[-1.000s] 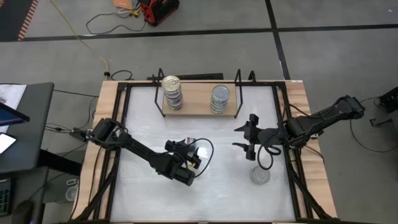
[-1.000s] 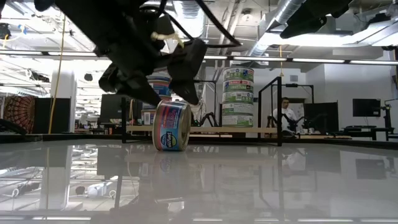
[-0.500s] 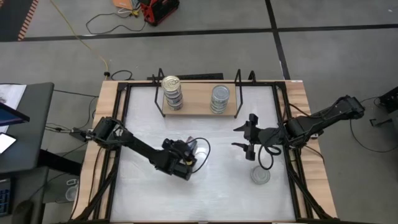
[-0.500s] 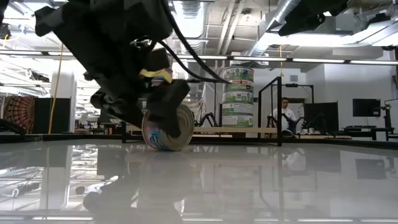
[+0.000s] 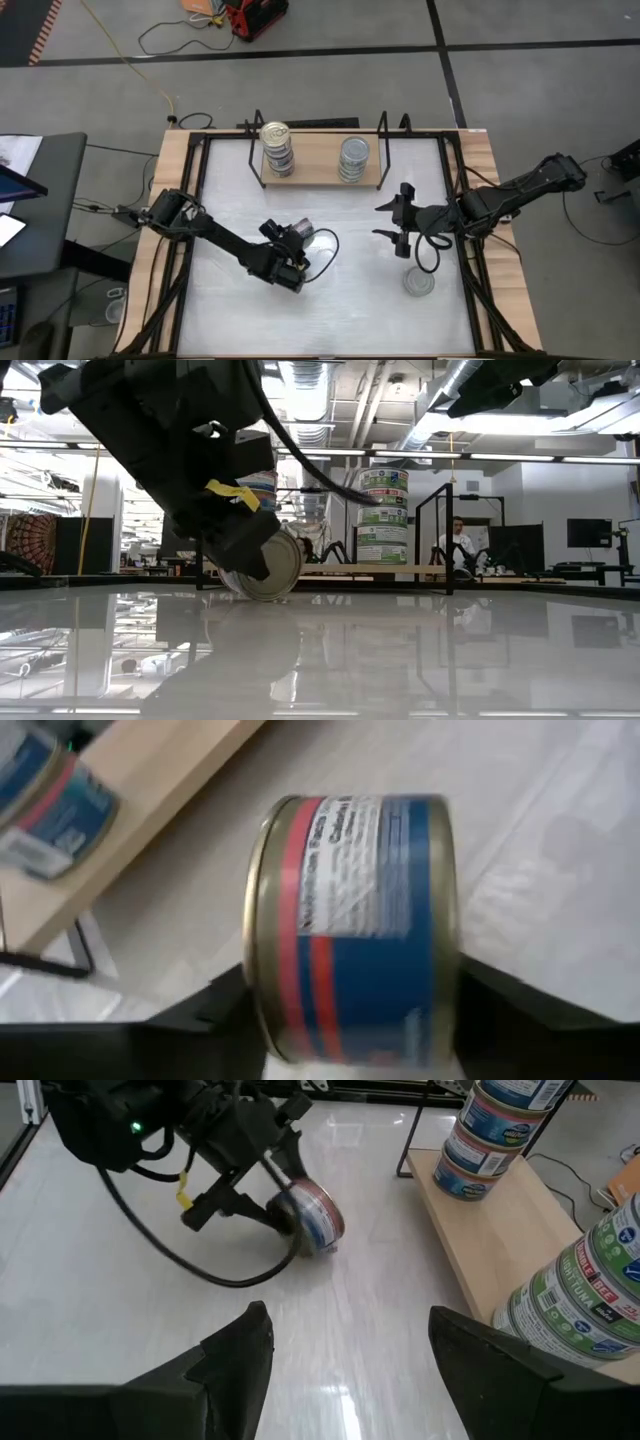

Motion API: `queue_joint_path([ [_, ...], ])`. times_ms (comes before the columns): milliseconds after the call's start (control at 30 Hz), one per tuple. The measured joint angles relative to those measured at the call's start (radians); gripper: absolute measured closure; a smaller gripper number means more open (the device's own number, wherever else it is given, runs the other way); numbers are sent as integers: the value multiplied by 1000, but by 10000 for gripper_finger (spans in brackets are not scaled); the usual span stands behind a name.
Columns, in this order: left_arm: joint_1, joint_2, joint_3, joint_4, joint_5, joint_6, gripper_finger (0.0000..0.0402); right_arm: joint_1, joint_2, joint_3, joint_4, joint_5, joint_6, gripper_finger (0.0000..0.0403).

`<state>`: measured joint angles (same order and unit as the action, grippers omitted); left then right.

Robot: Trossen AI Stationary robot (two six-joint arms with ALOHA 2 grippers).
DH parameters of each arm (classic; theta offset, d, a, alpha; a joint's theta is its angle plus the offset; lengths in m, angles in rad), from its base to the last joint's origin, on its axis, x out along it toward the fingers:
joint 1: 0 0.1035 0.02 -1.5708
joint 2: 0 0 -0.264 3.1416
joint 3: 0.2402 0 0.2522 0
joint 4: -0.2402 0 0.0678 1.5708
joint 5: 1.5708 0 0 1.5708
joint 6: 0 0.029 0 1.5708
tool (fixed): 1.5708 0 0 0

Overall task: Stack canned seafood by type on shelf
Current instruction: Stack the blue pink tuna can on top of the blue pink tuna can on the shelf

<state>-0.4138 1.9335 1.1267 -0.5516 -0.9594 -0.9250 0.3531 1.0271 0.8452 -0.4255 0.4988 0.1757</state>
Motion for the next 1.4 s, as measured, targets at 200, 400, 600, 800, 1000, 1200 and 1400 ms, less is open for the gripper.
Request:
queue_joint_path([
  [200, -20, -3, 1, -11, 0, 90, 222, 0, 0, 0, 0, 0, 0, 111],
  [400, -47, -22, 63, -151, -53, 177, 222, 0, 0, 0, 0, 0, 0, 111],
  [600, -58, -107, 200, -449, -225, 244, 210, 0, 0, 0, 6, 0, -1, 111],
  [800, -9, -232, 294, -629, -336, 426, 218, 0, 0, 0, 4, 0, -8, 111],
  [1000, 88, -377, 299, -639, -449, 748, 212, 0, 0, 0, 13, -1, -20, 111],
  [1200, 248, -479, 298, -635, -447, 936, 213, -2, 0, 0, 15, -1, -27, 111],
  [1400, 380, -525, 297, -489, -271, 1179, 215, -1, 0, 0, 15, -1, -28, 111],
])
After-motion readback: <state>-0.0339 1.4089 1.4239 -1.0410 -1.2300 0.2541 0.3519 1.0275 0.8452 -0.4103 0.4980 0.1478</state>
